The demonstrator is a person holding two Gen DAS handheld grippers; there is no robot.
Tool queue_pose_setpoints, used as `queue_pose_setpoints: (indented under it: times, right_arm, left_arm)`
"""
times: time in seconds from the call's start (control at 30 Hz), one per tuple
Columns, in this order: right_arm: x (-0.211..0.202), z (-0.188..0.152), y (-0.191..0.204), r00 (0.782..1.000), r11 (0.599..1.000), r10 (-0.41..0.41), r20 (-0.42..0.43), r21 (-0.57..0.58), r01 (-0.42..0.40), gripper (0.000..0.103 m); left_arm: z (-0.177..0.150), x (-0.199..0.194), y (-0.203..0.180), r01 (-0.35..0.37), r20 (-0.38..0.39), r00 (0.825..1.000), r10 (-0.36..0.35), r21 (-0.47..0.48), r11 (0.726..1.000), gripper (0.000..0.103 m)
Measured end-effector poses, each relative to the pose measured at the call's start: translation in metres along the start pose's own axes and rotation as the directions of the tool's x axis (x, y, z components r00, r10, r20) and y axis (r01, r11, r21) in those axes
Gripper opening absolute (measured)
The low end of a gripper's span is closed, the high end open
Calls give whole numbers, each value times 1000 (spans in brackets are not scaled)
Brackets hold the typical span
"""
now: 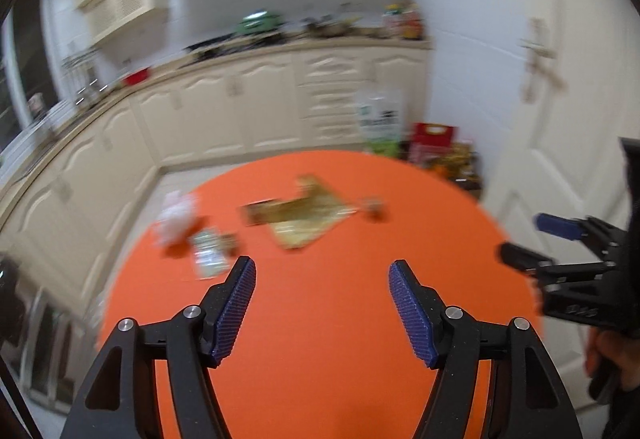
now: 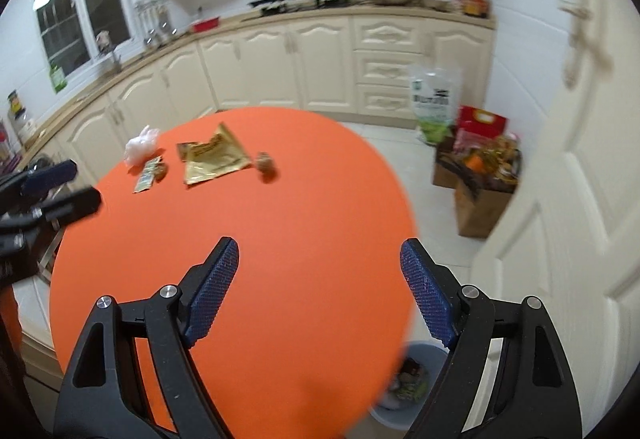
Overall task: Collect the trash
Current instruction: 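Swing both open tools back over the table, then grasp the clear plastic bag with the left tool while the right tool grasps a brown lump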
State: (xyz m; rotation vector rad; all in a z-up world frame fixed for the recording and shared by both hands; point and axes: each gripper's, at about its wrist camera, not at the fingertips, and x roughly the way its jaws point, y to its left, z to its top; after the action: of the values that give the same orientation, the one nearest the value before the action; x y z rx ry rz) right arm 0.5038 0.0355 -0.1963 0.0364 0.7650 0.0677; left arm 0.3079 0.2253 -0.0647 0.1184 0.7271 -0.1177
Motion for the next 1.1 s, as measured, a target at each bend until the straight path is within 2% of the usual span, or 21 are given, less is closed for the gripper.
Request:
queue_pose_setpoints:
  times: [0.1,0.2,0.3,0.37,0.5,0.63,0.77,0.83,0.87,0.9,0.97,1.1]
  right_arm:
    - [34,13,22,999,999,36,-34,-22,-37,81]
    - [67,24,34,997,998,36,-64,-42,-39,81]
    - [100,36,47,995,997,26,-92,-68,-32,81]
    - [121,42,51,994,997,20,-109,-77,-29,81]
    - [159,53,48,990,997,12,-141,-79,-23,78]
    - [180,63,46,988,996,1,-154,-90,-15,65]
    - [195,65,48,985,993,-12,-174,-117,-9,51]
    - [194,64,51,986,990,-30,-162,-142,7,40]
    - [193,65,51,987,989,-34,-156,-148,11,28]
    - [193,65,51,988,989,-24,-155,-149,1,22]
    - [191,65,53,988,987,-38,-153,-163,13,22]
    - [186,63,48,989,988,-13,-147,-155,-10,22]
  left_arm:
    - [3,6,51,-54,-26,998,52,-72,996,65]
    - [12,20,91,-100,-31,995,97,-117,988,66]
    - [17,43,129,-141,-70,989,131,-164,976,66]
    - [21,61,140,-157,-94,985,142,-177,972,66]
    - [26,93,161,-143,-107,986,125,-180,973,66]
    - [43,131,179,-150,-120,984,130,-171,974,66]
    - [52,160,181,-103,-119,989,84,-162,981,66]
    - [57,177,181,-93,-113,991,75,-162,982,66]
    - [61,186,181,-104,-117,989,86,-155,982,66]
    - [63,195,183,-112,-123,988,93,-154,982,66]
    - [65,206,183,-106,-124,989,87,-159,982,66]
    - [75,233,185,-113,-146,985,91,-145,983,64]
